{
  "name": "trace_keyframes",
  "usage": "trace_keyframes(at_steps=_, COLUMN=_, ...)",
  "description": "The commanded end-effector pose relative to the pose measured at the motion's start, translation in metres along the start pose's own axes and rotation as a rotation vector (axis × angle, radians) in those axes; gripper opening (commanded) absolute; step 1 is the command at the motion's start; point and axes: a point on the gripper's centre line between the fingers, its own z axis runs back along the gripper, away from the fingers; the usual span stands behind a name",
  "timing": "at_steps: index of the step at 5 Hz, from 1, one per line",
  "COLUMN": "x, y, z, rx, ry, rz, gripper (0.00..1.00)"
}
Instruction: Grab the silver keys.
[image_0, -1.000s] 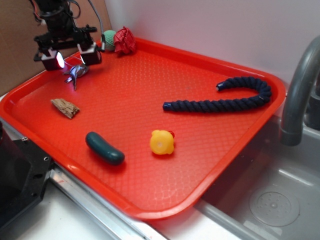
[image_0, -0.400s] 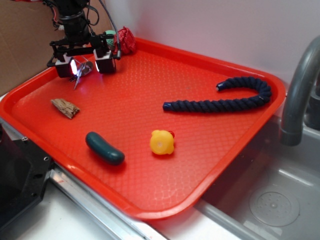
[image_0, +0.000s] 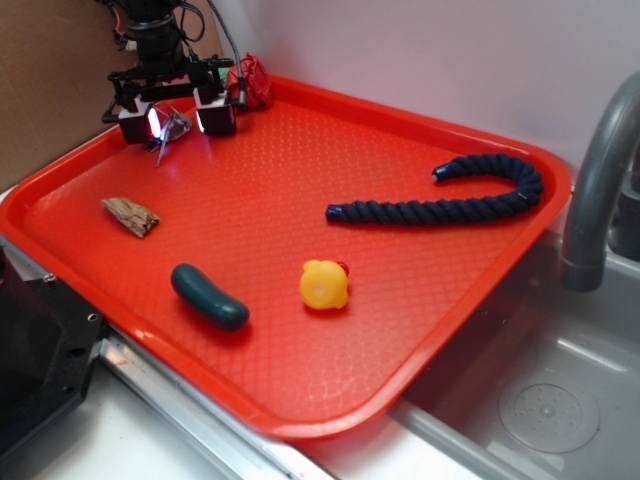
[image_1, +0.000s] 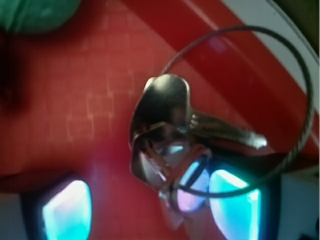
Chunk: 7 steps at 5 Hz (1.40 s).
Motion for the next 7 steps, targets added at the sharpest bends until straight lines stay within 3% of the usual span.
trace_keyframes(at_steps=1, x=0.026, y=0.033, z=0.004, rx=-0.047, ry=-0.002, rz=0.114, gripper=1.0)
trace_keyframes(at_steps=2, x=0.038, y=0.041, z=0.004, rx=-0.074, ry=-0.025, rz=0.193, gripper=1.0)
trace_keyframes(at_steps=3, x=0.04, y=0.041, z=0.003, rx=-0.089, ry=-0.052, rz=0.201, gripper=0.4)
trace_keyframes(at_steps=4, x=0.038, y=0.041, z=-0.001, rx=-0.086, ry=-0.032, rz=0.192, gripper=0.0)
trace_keyframes(at_steps=7, x=0.032, y=0.038, z=-0.009, rx=-0.059, ry=-0.011, rz=0.166, gripper=0.0)
